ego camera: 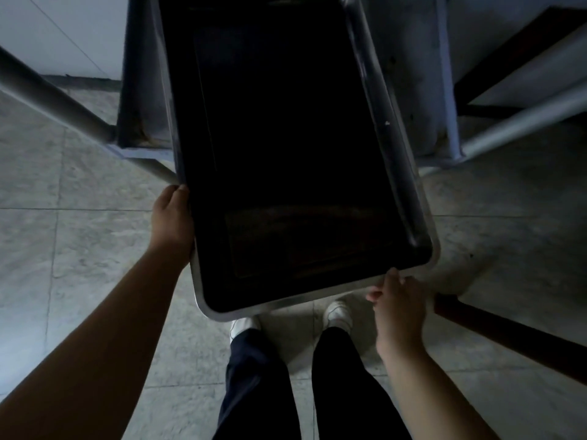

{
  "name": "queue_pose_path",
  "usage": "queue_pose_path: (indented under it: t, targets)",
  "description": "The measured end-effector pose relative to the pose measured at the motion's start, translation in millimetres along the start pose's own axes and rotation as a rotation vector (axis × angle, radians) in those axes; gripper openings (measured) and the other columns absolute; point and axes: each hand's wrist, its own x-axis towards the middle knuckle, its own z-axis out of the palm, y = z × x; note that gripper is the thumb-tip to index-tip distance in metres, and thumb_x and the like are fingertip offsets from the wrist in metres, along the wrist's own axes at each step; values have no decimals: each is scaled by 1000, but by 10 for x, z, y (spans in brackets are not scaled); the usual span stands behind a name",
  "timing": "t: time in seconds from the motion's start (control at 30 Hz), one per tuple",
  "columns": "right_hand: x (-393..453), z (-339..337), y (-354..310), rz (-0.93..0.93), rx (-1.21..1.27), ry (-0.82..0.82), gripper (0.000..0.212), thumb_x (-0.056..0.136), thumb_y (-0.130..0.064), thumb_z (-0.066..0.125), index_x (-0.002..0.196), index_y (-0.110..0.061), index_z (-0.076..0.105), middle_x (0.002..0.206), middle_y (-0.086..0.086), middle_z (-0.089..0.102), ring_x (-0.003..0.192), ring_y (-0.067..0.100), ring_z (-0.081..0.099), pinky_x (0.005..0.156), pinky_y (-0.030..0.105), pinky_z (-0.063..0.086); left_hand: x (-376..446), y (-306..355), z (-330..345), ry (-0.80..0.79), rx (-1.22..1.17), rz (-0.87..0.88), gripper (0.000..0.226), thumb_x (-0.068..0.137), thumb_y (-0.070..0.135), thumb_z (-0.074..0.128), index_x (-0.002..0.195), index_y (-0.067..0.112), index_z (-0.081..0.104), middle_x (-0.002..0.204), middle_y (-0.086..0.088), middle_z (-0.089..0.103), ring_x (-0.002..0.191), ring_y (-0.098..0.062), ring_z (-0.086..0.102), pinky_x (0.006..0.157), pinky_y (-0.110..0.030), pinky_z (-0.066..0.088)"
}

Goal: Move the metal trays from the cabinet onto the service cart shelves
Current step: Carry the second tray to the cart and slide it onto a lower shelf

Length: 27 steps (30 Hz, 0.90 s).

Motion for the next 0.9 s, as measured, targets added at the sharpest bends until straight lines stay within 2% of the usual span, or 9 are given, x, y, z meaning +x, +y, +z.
queue_pose_path:
  t: [0.07,0.13,0.27,0.4,0.6,0.67,0.73,0.8,0.9]
  targets:
    - [56,63,-16,6,114,-53,25,99,-26,45,75,-21,44,67,3,52,47,2,58,49,25,47,4,-35,3,-17,-24,7,19,93,26,49,83,19,63,87,-12,65,84,-25,62,82,-45,51]
    - [247,82,-147,-64,115,-78,24,98,-23,45,74,-23,44,68,2,51,46,-3,57,51,16,50,-18,-105,36,-51,-85,8,22,97,26,50,82,20,66,79,-2,69,80,-20,67,76,-38,54]
    - [749,80,-524,-72,266,-75,23,98,-24,50,76,-21,54,50,-12,60,47,1,57,46,17,48,-114,-274,204,-144,-198,-12,25,103,27,46,85,18,62,65,6,66,61,-11,65,52,-25,51]
    - [1232,72,-849,-95,160,-80,31,93,-35,56,67,-20,55,47,-8,46,40,8,39,39,16,29,-237,-388,488,-228,-286,-55,23,104,23,44,97,14,63,85,-3,74,82,-23,72,69,-39,59]
    - [1855,382,-1487,-184,157,-32,26,80,-44,68,65,-24,63,42,-10,49,33,7,42,38,17,33,-359,-411,746,-306,-327,-92,17,102,21,49,98,14,64,87,-4,76,82,-24,74,66,-31,58]
    - [2035,490,-1709,-182,88,-5,30,76,-53,69,70,-24,63,50,-9,55,40,10,49,45,23,41,-344,-343,841,-306,-340,-63,13,99,20,54,95,18,66,86,-3,74,81,-25,73,68,-32,58]
    - [2119,548,-1803,-192,-66,2,35,79,-58,61,84,-24,65,71,-3,61,63,20,59,60,34,48,-352,-307,937,-289,-351,-58,11,98,20,57,94,21,67,86,-4,73,81,-26,73,68,-32,58]
    - [1991,519,-1686,-305,-266,32,42,86,-54,52,100,-17,66,87,4,64,84,29,62,71,33,46,-392,-293,1045,-266,-385,-83,9,98,19,57,96,19,66,88,-5,72,84,-27,73,67,-31,58]
    - [1450,282,-1133,-486,-422,33,35,90,-52,44,97,-20,56,89,-1,64,76,15,52,54,21,27,-439,-213,1291,-256,-433,-126,7,99,19,56,102,15,61,95,-7,71,91,-30,73,69,-29,57]
